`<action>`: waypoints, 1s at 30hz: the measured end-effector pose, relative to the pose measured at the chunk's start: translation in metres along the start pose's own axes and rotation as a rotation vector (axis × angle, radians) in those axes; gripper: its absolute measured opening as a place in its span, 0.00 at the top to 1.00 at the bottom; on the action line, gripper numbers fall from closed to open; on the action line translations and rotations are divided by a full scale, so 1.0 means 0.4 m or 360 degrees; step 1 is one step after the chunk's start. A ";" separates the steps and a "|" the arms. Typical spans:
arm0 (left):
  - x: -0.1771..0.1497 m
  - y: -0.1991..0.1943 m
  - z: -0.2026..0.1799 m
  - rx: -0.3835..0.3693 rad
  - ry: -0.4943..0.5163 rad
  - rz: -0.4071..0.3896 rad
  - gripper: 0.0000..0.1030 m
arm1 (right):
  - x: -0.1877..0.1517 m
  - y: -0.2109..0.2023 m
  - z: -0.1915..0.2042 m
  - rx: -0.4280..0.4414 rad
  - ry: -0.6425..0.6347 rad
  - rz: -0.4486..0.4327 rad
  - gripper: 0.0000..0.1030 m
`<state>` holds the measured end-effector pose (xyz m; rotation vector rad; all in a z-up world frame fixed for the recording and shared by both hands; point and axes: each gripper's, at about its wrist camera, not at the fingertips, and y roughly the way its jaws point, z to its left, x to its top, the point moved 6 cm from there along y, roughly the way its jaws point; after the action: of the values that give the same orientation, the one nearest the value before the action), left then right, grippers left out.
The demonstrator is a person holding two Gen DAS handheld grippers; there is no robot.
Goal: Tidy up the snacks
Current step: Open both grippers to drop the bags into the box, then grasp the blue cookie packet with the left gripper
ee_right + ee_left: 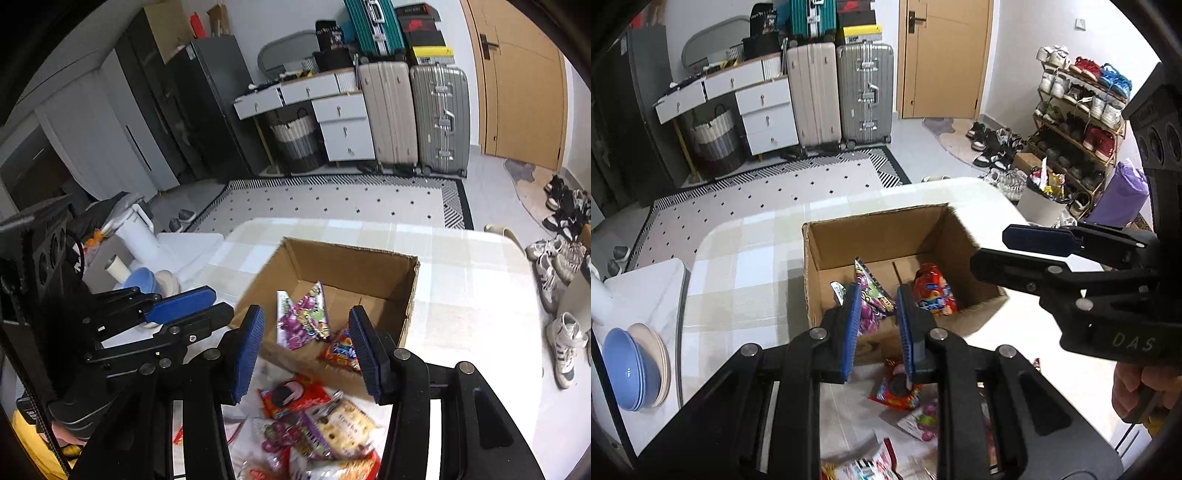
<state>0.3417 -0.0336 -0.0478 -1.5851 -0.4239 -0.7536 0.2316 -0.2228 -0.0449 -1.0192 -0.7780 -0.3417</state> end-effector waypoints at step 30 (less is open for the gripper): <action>-0.385 -0.801 -0.159 0.0022 -0.0009 -0.0476 0.21 | -0.357 -0.586 0.274 0.0119 0.0005 -0.0637 0.09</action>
<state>0.0058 -0.0197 0.0834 -1.5287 -0.6784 -0.9706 -0.0514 -0.2592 0.0321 -0.7886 -0.9853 -0.6522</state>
